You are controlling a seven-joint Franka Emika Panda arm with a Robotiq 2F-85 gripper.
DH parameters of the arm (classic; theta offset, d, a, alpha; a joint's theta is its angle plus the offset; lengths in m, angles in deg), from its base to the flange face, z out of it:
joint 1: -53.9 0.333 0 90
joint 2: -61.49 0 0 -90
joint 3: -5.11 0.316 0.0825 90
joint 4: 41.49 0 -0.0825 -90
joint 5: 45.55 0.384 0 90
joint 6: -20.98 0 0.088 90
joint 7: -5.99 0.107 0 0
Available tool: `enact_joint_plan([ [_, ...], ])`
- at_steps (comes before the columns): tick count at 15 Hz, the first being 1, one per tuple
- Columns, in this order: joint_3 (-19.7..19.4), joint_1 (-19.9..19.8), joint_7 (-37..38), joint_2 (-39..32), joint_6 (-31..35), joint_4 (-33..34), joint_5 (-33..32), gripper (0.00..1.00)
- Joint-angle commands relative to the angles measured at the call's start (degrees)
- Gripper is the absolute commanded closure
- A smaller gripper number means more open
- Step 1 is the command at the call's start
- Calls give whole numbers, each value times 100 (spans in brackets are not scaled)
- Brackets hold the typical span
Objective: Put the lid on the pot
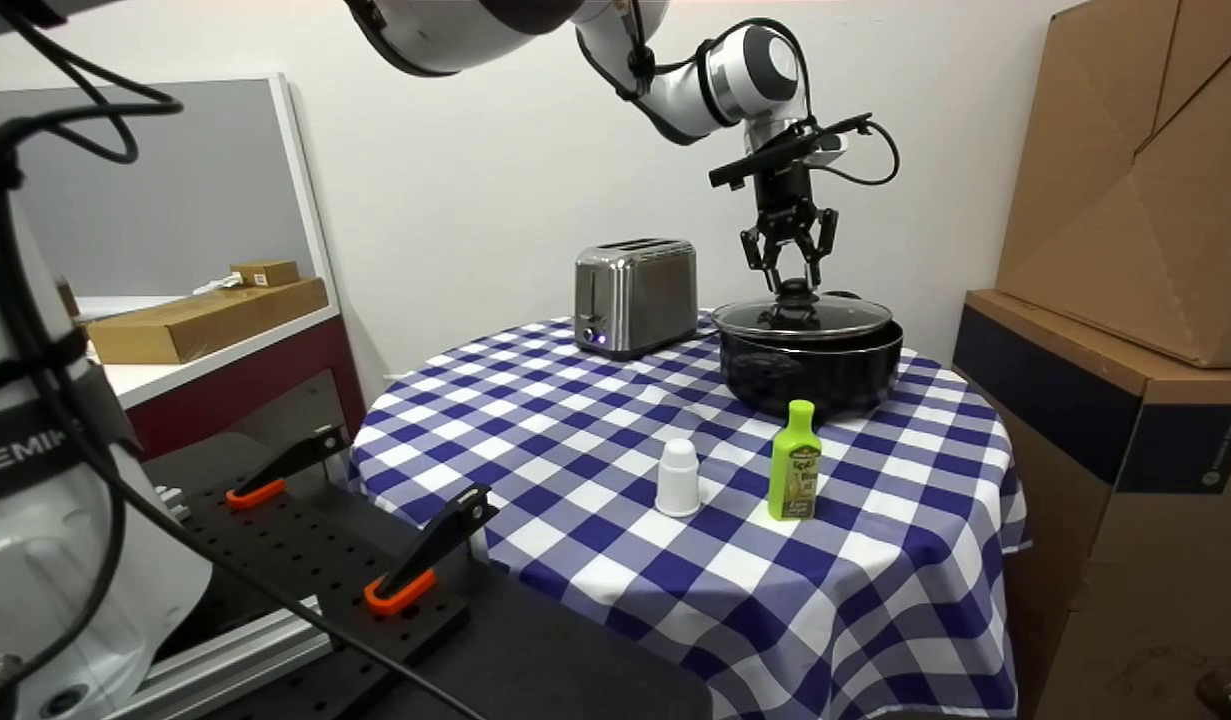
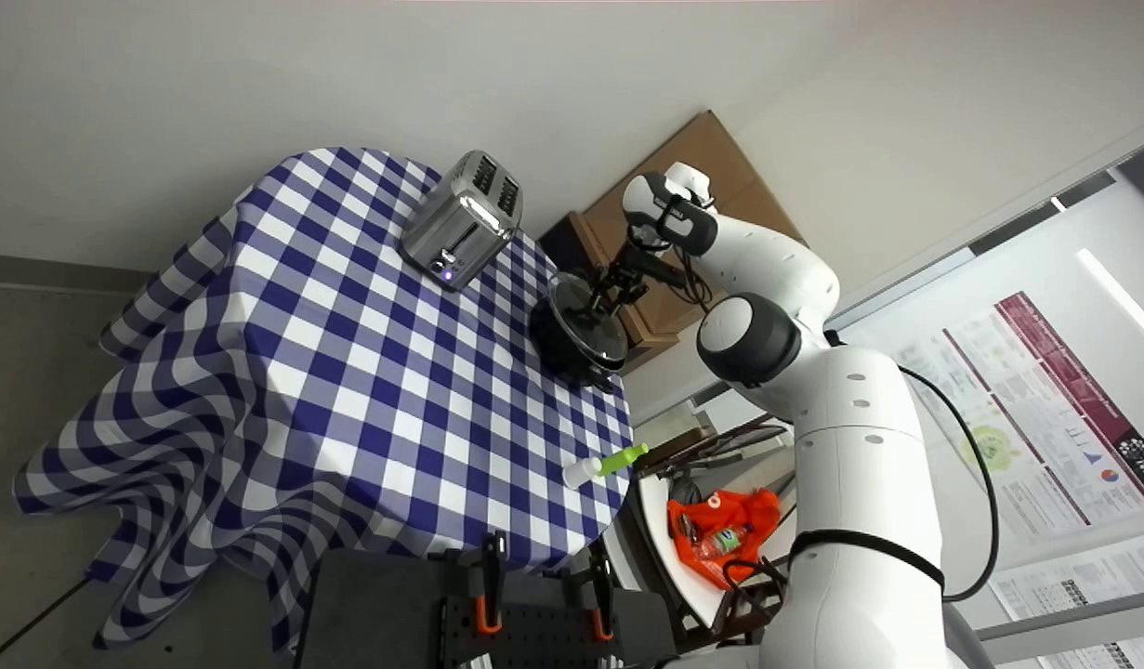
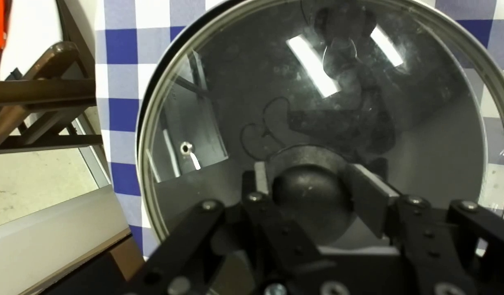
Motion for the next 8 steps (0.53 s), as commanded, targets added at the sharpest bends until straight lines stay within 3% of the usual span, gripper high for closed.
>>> enact_joint_plan([
  [1, -10, -10, -116, -108, -221, 251, -8, 76],
  [8, 31, -159, -139, 88, -219, 80, 74, 76],
])
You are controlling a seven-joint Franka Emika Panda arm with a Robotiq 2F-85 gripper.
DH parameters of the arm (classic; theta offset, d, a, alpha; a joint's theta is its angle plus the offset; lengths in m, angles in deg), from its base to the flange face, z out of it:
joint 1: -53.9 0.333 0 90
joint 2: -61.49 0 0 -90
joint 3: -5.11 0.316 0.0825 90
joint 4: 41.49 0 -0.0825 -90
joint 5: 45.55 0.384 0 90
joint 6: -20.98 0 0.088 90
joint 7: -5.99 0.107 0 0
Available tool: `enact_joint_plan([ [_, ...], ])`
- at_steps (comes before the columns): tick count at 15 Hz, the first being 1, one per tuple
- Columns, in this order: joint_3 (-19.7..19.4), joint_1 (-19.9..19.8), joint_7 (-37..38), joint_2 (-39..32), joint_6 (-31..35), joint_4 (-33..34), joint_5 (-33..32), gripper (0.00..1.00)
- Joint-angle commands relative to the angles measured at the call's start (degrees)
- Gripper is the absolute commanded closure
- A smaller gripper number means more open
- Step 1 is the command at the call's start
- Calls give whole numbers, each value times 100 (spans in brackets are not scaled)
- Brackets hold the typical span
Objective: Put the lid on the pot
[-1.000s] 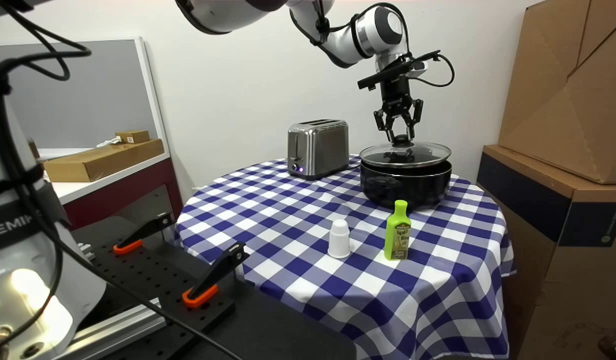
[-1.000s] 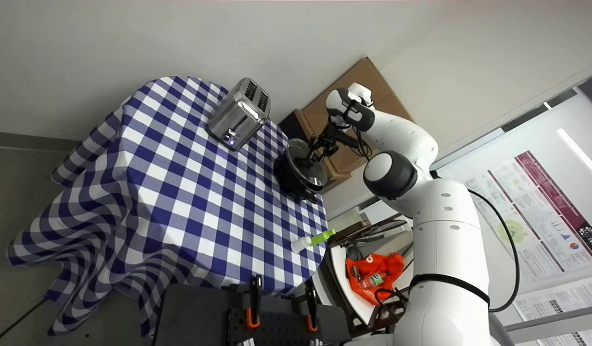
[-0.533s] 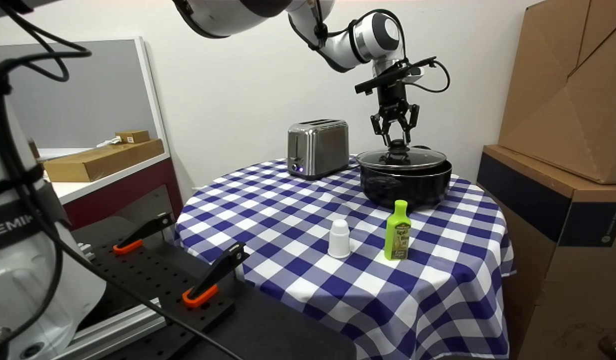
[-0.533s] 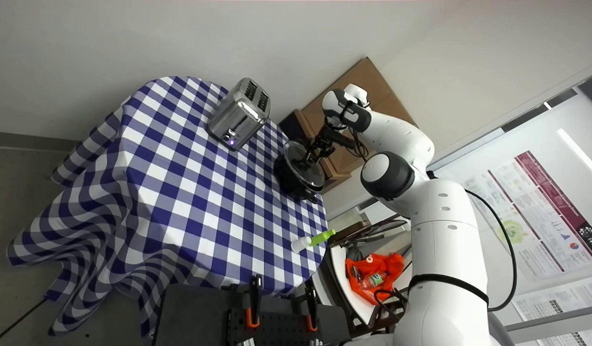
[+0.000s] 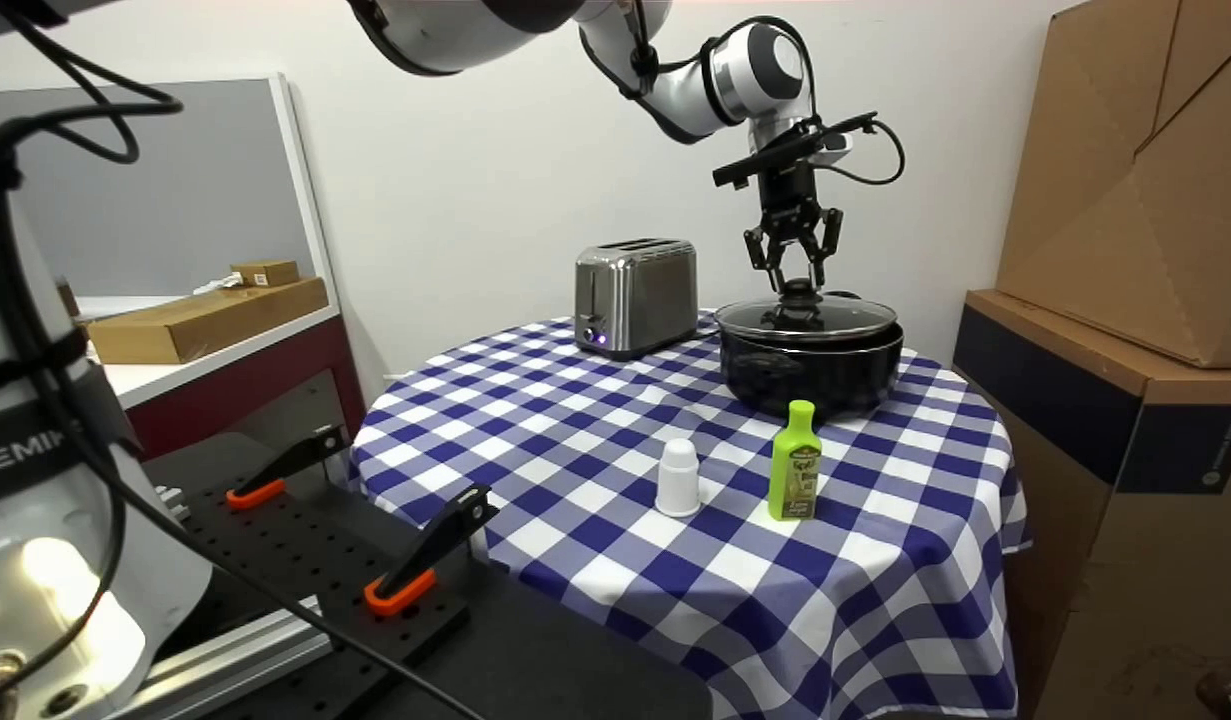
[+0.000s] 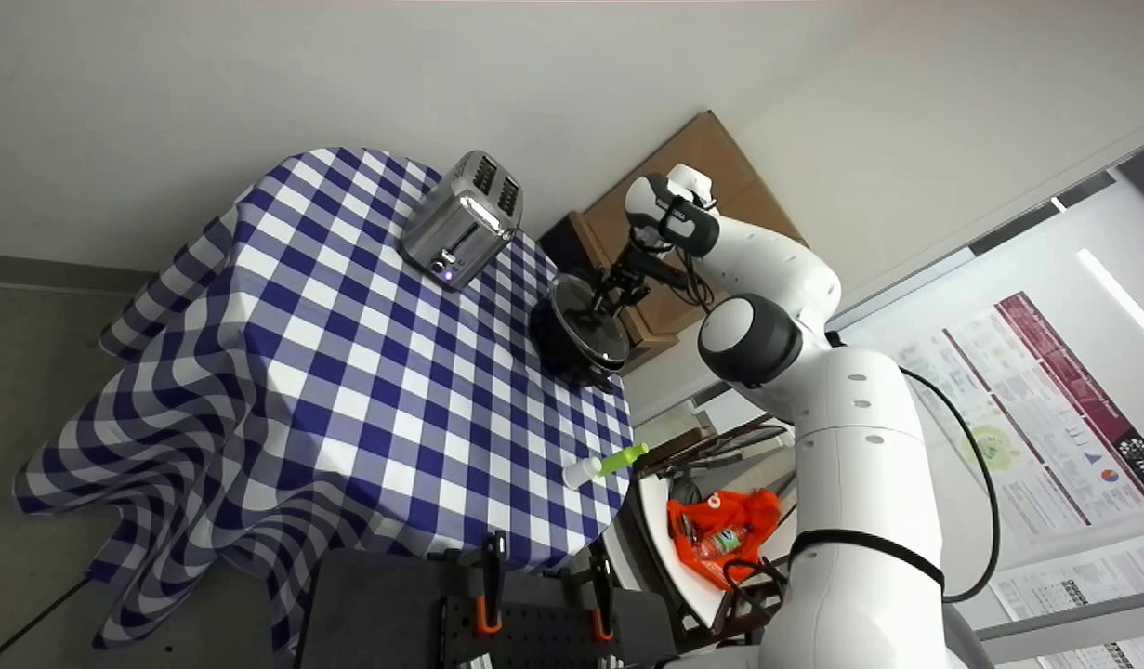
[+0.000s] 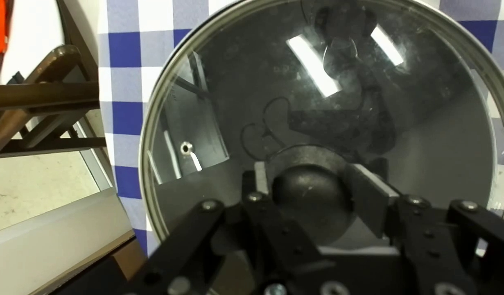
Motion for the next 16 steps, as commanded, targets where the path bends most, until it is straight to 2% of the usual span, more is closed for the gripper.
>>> enact_joint_plan([
  [1, 56, -138, -144, 125, -184, 41, 97, 76],
  [8, 224, -243, -293, 147, -174, -156, 196, 76],
  [16, 234, -417, -238, 152, -215, -164, 207, 76],
])
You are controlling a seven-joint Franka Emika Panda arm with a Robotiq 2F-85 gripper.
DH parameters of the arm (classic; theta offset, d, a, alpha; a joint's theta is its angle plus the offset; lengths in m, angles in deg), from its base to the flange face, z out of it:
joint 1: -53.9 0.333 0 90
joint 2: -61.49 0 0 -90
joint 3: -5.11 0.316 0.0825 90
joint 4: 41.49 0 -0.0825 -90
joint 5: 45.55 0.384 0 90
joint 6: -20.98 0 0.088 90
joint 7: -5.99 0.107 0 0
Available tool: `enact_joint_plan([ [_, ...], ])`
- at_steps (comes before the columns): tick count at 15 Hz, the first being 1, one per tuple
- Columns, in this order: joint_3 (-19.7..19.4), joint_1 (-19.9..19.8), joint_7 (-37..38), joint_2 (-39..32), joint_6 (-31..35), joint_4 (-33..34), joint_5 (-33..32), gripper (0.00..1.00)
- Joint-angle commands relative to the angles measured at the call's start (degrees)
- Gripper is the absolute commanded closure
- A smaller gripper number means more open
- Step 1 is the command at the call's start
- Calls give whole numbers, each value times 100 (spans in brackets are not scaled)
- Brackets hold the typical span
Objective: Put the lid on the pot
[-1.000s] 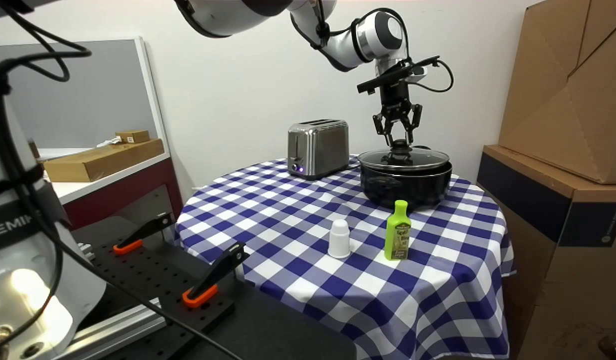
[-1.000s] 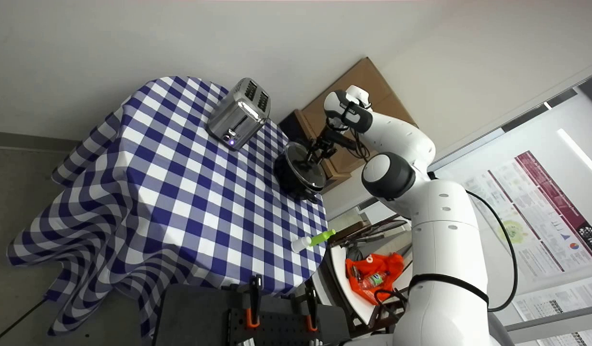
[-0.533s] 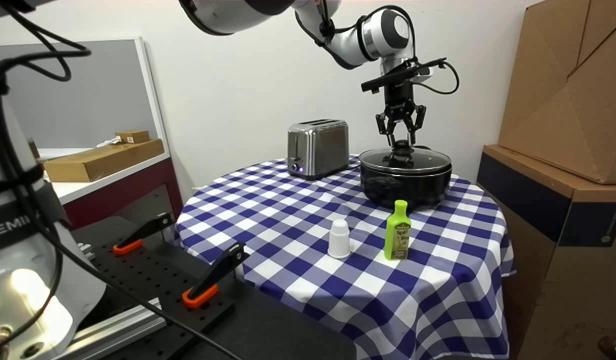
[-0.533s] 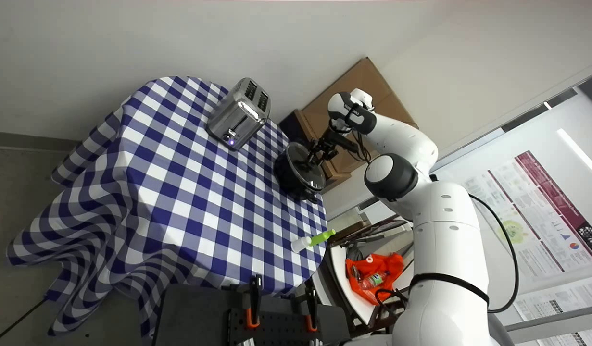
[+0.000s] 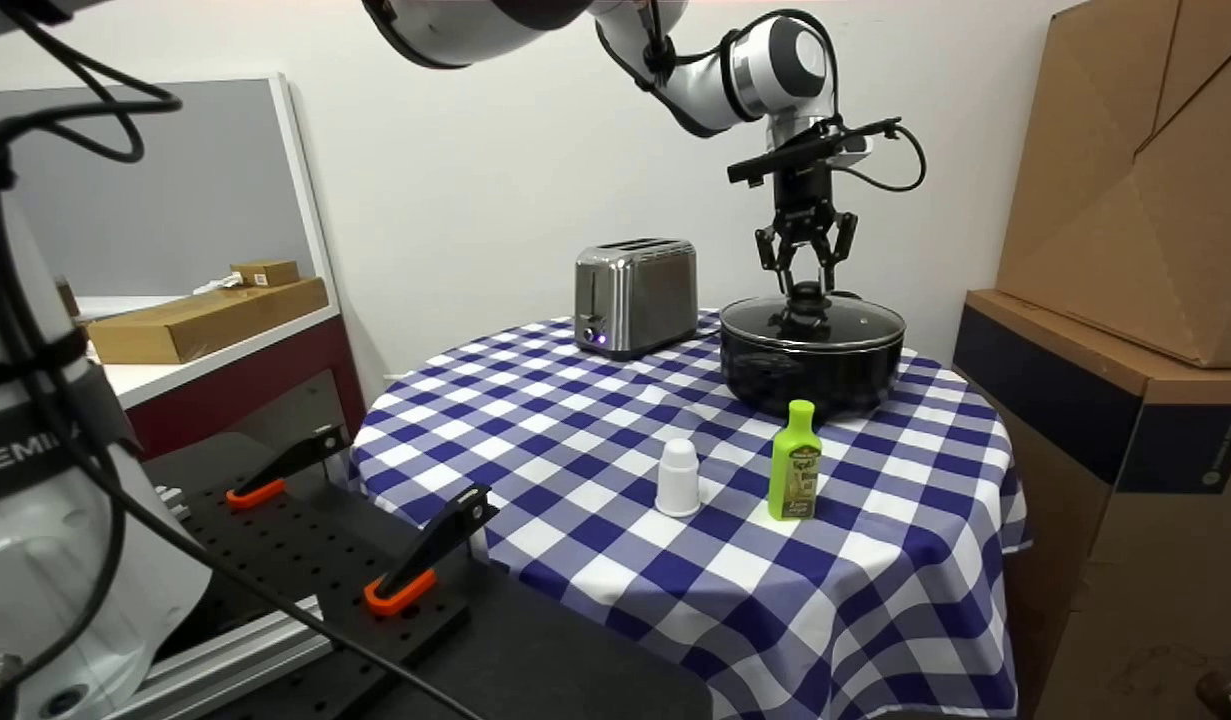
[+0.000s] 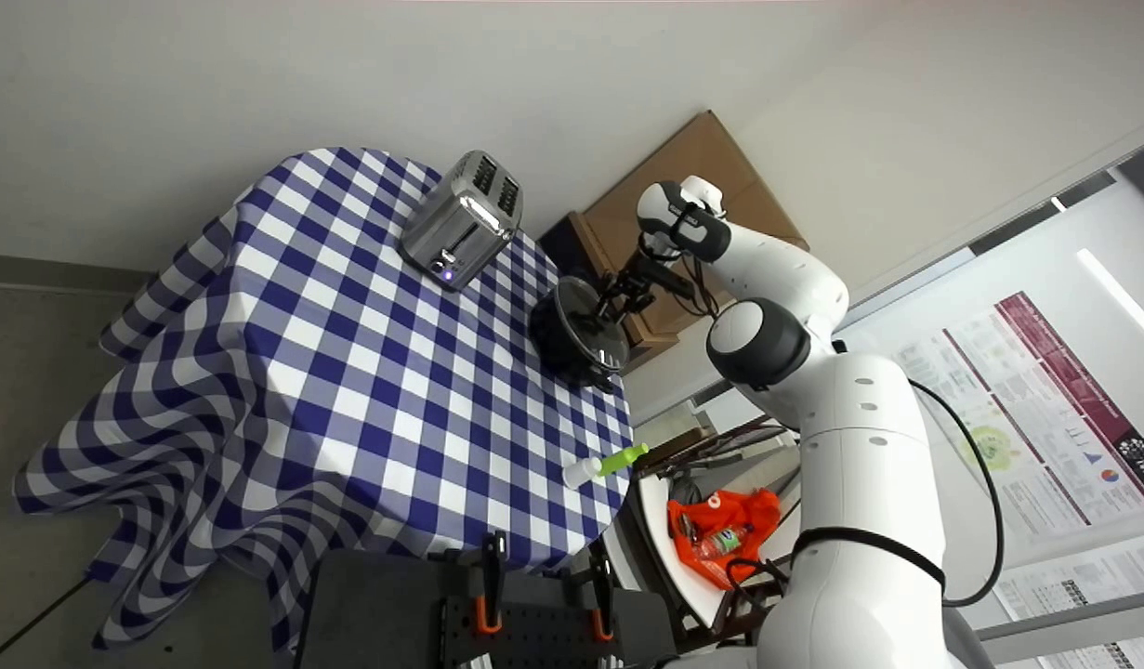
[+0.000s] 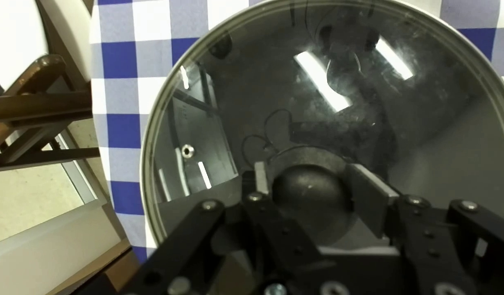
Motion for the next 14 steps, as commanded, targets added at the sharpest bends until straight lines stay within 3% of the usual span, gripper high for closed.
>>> enact_joint_plan([
  [1, 40, -139, -93, 123, -161, -192, 71, 76],
  [6, 71, -159, -79, 121, -246, -228, 83, 76],
  [7, 87, -155, -94, 118, -286, -210, 97, 26],
  [8, 100, -152, -97, 120, -300, -200, 106, 24],
  [11, 223, -146, -208, 219, -532, -186, 165, 4],
  [14, 406, -50, -201, 590, -553, -282, 200, 0],
])
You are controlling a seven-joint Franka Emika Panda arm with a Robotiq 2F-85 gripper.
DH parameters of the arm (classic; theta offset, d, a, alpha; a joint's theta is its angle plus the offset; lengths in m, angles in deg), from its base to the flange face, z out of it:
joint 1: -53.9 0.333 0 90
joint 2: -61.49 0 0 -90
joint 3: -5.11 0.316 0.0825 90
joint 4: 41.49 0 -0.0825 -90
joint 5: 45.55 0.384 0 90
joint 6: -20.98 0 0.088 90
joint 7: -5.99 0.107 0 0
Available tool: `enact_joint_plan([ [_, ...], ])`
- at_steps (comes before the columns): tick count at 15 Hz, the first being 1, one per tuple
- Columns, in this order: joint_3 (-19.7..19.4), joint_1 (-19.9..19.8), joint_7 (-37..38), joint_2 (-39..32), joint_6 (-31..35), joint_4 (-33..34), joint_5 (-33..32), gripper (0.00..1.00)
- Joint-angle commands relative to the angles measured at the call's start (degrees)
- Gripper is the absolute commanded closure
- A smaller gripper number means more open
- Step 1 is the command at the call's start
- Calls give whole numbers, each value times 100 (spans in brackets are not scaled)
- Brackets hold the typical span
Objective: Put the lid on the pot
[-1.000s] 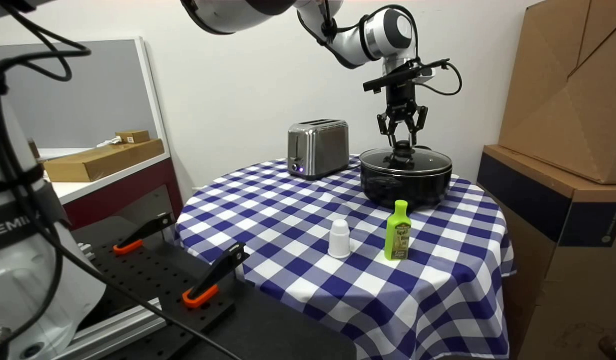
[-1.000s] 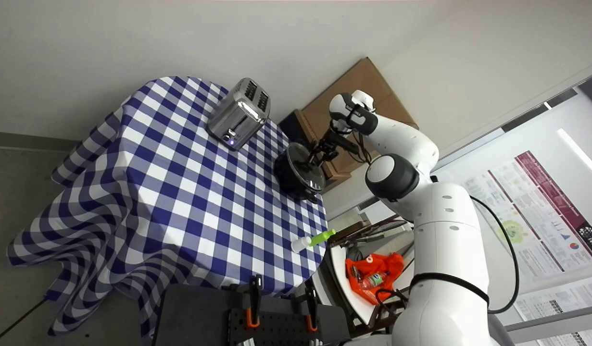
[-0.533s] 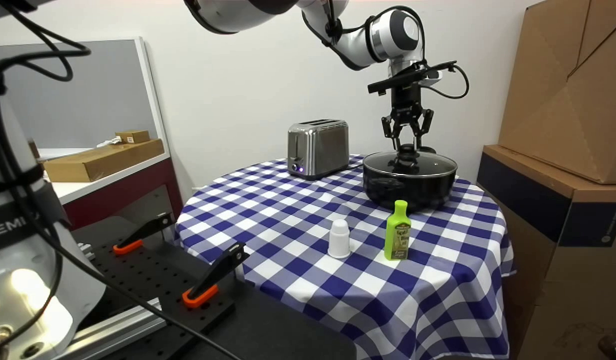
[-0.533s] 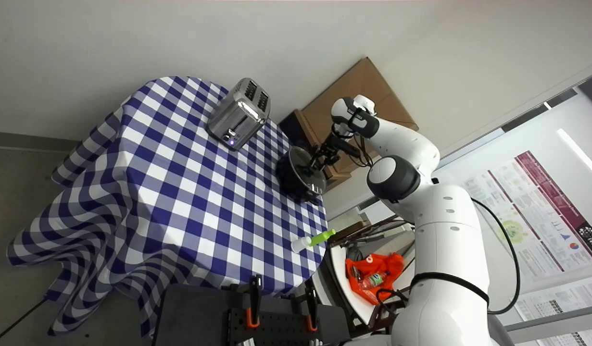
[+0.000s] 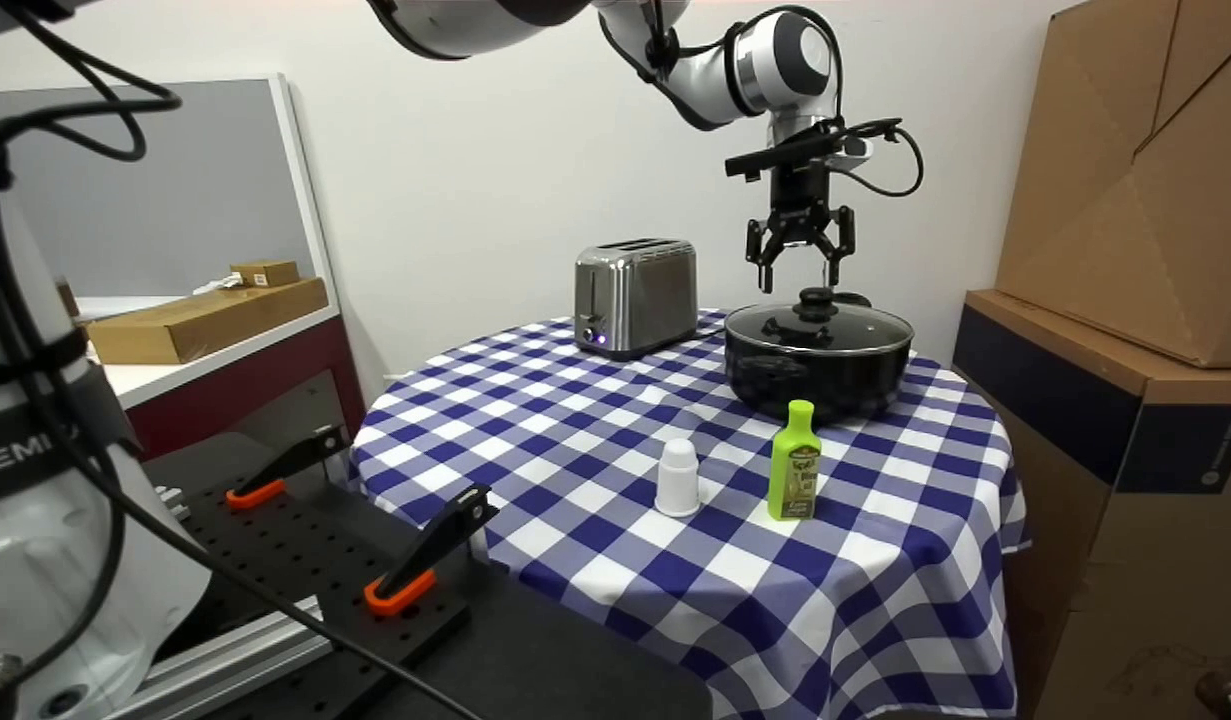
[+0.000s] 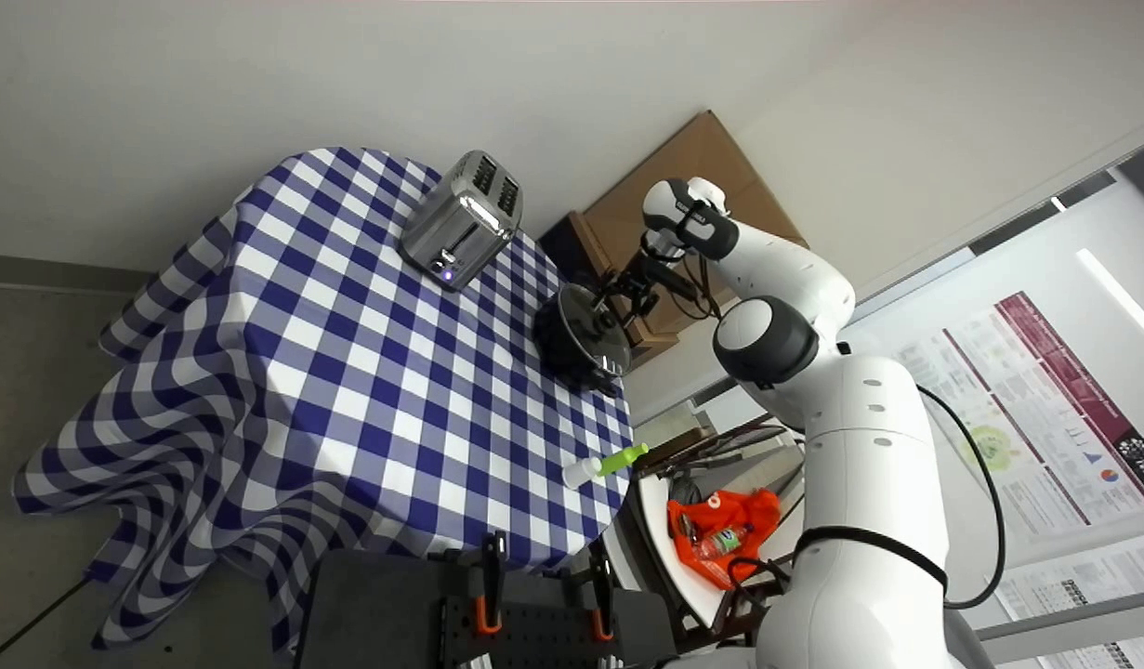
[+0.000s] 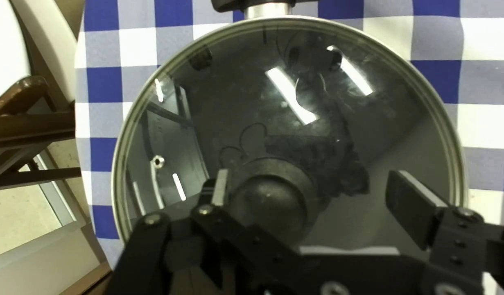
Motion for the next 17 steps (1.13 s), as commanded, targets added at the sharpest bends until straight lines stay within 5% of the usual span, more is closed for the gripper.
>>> enact_joint_plan([
  [1, 207, 128, -58, 660, -149, -302, 96, 0],
  [6, 214, 650, 133, 1384, -256, -986, -157, 0],
  [12, 131, 1351, 695, 2022, 828, -2644, -764, 0],
  [13, 30, 1297, 358, 1558, 428, -1745, -446, 0],
  [17, 15, 1464, 587, 1728, 687, -2260, -578, 0],
])
